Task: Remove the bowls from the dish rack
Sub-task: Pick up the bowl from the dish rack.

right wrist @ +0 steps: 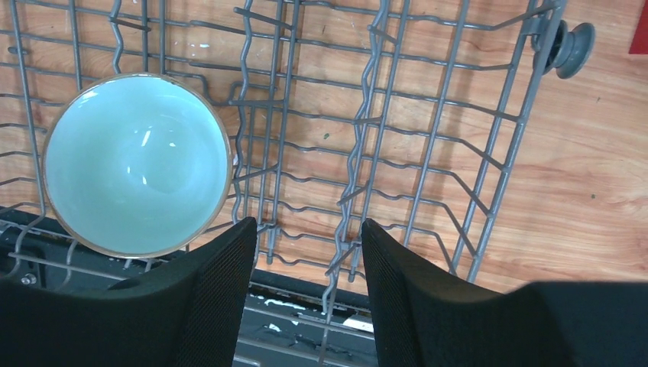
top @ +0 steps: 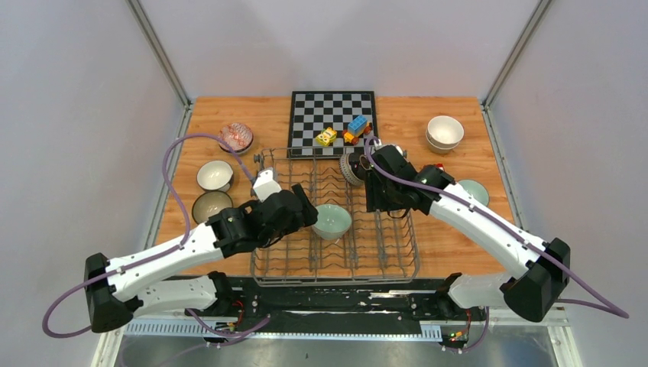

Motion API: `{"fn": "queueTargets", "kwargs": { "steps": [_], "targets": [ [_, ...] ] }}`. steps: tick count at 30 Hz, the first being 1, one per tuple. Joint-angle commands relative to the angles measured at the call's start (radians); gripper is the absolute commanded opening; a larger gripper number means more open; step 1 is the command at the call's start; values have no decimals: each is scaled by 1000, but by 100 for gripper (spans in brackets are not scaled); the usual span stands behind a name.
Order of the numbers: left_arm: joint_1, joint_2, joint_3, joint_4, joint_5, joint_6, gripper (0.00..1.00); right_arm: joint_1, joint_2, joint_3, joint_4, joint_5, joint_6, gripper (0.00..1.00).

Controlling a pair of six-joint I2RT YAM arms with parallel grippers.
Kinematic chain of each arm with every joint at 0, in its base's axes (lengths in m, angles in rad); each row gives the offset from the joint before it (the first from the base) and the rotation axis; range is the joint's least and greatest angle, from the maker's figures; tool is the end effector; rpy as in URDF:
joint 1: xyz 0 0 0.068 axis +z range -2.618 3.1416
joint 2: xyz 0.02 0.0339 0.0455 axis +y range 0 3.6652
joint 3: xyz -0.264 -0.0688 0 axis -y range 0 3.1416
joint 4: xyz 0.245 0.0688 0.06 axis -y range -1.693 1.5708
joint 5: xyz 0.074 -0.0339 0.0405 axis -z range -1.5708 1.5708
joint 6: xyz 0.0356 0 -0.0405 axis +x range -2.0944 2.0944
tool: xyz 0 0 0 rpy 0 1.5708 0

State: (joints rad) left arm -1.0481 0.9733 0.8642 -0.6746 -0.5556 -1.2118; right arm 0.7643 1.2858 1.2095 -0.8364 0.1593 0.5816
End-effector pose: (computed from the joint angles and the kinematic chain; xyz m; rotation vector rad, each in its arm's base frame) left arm 0.1138 -0.1599 0.2911 -0.4517 2.2316 -0.5739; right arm 0.1926 0.1768 0.3216 -0.1606 2.5014 0.3769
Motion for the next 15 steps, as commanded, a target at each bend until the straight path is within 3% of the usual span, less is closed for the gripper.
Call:
{"fn": "queueTargets", "kwargs": {
  "steps": [1, 4, 12, 15],
  "targets": [
    [27, 75, 41, -35, 121, 22, 100, 10, -39, -54, 54, 32, -27, 57],
    [51, 111, 40, -16, 182, 36, 95, 10, -47, -78, 73, 15, -26, 57],
    [109, 192, 69, -48, 176, -3, 62, 10, -84, -113, 113, -1, -37, 57],
    [119, 235, 105, -51, 175, 0, 58, 10, -89, -113, 115, -4, -42, 57]
  ]
}}
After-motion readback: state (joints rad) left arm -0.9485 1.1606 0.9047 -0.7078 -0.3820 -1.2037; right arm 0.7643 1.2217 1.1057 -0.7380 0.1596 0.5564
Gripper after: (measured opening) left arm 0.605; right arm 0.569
